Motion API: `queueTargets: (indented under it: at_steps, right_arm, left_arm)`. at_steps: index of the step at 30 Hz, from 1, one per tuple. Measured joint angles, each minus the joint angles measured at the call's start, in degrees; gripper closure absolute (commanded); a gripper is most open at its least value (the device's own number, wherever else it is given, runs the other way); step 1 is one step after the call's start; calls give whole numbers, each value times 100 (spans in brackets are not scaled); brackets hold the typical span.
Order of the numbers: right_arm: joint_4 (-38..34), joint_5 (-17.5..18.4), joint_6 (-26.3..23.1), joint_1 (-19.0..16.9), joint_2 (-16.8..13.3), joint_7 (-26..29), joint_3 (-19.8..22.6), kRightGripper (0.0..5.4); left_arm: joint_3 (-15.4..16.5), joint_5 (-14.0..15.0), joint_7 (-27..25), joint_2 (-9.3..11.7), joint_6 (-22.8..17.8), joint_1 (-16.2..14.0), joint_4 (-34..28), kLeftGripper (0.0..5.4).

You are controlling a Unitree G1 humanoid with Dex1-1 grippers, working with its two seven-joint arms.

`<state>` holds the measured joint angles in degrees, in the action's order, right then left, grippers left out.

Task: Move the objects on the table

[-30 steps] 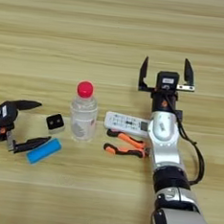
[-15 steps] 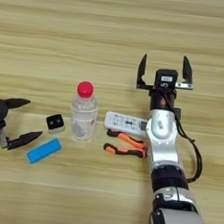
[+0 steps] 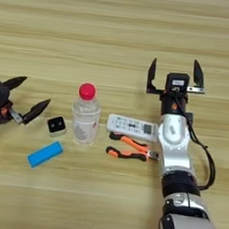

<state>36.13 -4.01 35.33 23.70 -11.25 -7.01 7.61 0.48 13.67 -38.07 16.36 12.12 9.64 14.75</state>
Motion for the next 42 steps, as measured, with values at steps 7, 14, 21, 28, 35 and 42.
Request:
queueTargets:
  at_steps: [7,14,21,28,35,42]
  right_arm:
    - [127,320,69,1,-37,388,87,0]
    - [-268,882,48,-6,-176,1474,32,0]
    - [-2140,2171,-1064,-247,-559,3276,-331,0]
    - [-4787,3839,-3046,-914,-1007,4568,-970,0]
    - [-5742,4309,-4267,-1247,-1512,5319,-1288,0]
    - [-5513,3903,-4701,-1249,-1715,5527,-1420,0]
  left_arm:
    - [176,-250,955,-406,375,367,744,3]
    - [426,-483,1792,-569,741,649,1250,3]
    - [502,-655,2113,-586,1021,732,1533,3]
    - [543,-692,2217,-617,1282,876,1755,3]
    - [525,-714,2239,-635,1373,945,1870,3]
    - [471,-731,2235,-683,1484,945,1891,3]
